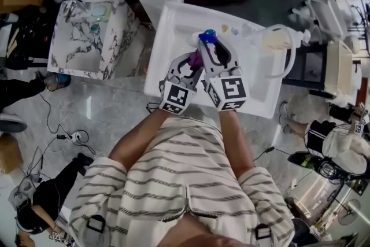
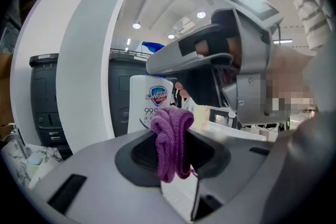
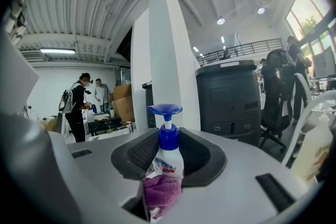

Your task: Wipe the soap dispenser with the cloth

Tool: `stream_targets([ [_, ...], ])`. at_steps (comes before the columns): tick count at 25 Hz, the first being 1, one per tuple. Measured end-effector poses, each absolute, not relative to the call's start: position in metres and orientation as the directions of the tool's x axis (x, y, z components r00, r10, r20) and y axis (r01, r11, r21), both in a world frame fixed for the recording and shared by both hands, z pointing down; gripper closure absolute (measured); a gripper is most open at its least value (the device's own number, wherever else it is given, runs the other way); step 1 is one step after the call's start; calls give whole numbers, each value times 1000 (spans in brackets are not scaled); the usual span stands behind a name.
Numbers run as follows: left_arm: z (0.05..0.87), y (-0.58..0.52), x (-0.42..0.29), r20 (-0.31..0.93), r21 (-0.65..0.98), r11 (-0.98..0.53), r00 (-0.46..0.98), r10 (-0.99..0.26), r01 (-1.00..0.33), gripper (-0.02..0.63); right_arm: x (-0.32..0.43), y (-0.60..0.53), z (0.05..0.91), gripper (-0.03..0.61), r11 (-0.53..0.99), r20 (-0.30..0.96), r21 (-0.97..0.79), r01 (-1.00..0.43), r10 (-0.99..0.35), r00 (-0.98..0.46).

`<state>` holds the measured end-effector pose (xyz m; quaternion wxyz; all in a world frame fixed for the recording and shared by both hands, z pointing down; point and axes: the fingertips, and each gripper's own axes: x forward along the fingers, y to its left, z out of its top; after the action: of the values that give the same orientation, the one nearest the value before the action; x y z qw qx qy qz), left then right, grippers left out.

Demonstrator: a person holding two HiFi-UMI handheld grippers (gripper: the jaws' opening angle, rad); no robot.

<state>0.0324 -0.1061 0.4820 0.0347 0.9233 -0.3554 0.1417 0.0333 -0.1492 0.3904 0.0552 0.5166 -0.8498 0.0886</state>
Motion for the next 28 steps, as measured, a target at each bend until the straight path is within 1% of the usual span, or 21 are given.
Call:
stream_targets([
  [4, 487, -107, 23, 304, -26, -736, 696, -651, -677, 492, 37, -150, 391, 448, 444, 187, -98, -891, -871, -454],
  [13, 485, -104, 7, 301, -25, -714, 676, -672, -699, 492, 40, -142, 389, 448, 443, 181, -102, -890, -872, -455],
  [23, 454, -106, -8, 240, -14, -699, 677, -696, -715, 492, 47, -135, 384, 448, 453, 169, -97, -886, -870, -463],
  [28, 442, -109, -11, 212, 2, -728, 712, -669, -685, 492, 52, -131, 381, 448, 470, 164, -91, -878, -863, -479],
])
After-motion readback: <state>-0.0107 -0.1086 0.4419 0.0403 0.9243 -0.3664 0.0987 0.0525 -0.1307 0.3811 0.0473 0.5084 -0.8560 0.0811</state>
